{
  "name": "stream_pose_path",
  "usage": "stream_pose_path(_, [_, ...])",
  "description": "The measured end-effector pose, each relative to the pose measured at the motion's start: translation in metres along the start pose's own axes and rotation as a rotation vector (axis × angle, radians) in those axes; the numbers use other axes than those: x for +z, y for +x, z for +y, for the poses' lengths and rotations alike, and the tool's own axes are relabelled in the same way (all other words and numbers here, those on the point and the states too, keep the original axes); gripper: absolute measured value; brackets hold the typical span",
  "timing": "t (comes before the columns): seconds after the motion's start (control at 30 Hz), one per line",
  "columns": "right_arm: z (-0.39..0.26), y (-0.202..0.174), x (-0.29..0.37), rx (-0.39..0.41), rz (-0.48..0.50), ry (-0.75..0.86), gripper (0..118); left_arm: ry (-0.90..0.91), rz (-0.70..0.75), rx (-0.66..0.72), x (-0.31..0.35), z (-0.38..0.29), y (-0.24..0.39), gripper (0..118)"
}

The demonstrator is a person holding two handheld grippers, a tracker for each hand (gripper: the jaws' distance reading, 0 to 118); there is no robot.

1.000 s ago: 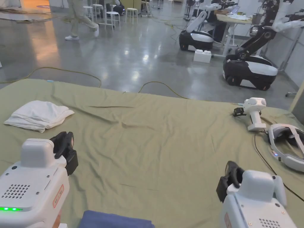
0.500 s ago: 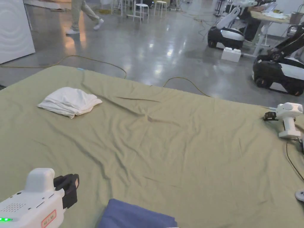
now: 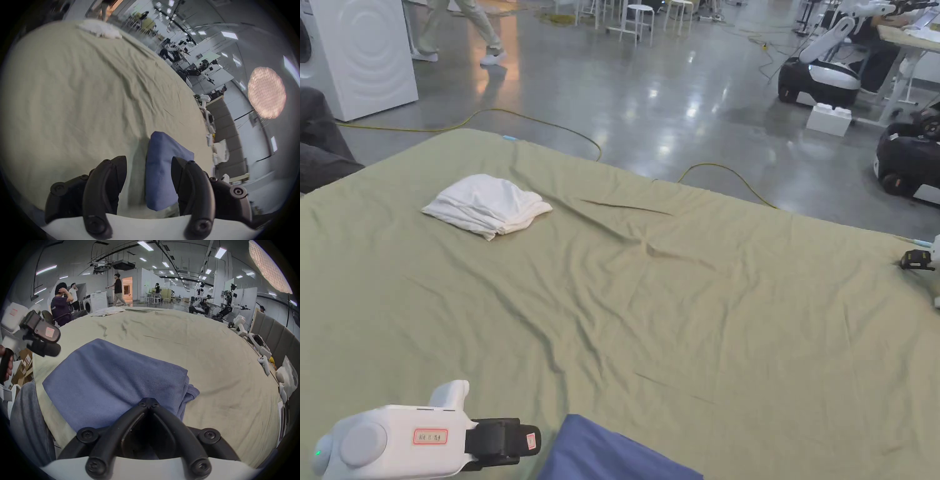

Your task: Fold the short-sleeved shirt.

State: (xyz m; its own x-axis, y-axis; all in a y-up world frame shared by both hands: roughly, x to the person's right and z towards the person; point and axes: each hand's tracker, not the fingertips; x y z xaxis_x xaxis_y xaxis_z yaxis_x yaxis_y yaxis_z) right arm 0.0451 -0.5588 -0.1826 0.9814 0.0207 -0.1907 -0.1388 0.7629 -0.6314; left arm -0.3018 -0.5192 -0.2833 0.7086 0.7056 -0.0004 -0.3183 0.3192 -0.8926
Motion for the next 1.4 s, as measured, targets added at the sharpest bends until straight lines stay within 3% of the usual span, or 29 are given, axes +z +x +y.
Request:
stream_pose_path(0.2, [0.001, 0.004, 0.001, -0.006, 0.015, -0.01, 0, -0.208, -0.228, 0.115, -0.042, 0.01, -0.027, 67])
stream_pose_path(0.37, [0.001, 0.005, 0.002, -0.005, 0.02, -0.012, 0, -0.351, -0.329, 0.158, -0.086, 0.003, -0.036, 71])
stream_pose_path(0.53, [0.001, 0.007, 0.003, -0.028, 0.027, -0.014, 0, -0.323, -0.366, 0.141, -0.11, 0.001, -0.031, 70])
stream_pose_path(0.57, [0.001, 0.007, 0.002, -0.035, 0.029, -0.015, 0, -0.303, -0.354, 0.147, -0.109, 0.0, -0.03, 65])
stream_pose_path(0.6, [0.0, 0.008, 0.002, -0.04, 0.031, -0.014, 0, -0.285, -0.347, 0.148, -0.108, -0.004, -0.028, 49])
stream_pose_path(0.63, [0.0, 0.008, 0.003, -0.044, 0.031, -0.013, 0, -0.251, -0.315, 0.111, -0.106, -0.007, -0.025, 26])
stream_pose_path(0.7, [-0.002, 0.008, 0.003, -0.045, 0.034, -0.009, 0, -0.236, -0.265, 0.114, -0.103, -0.012, -0.023, 25])
stream_pose_path(1.03, [0.014, 0.017, 0.022, -0.054, 0.007, 0.069, 0, -0.194, -0.38, 0.13, -0.054, -0.007, 0.011, 23])
stream_pose_path(1.2, [0.063, 0.056, 0.039, -0.074, -0.051, 0.178, 0, -0.155, -0.359, 0.086, -0.004, 0.041, 0.007, 23])
stream_pose_path(1.4, [0.123, 0.122, 0.069, -0.112, -0.145, 0.283, 0, -0.08, -0.224, 0.035, 0.081, 0.105, -0.012, 23])
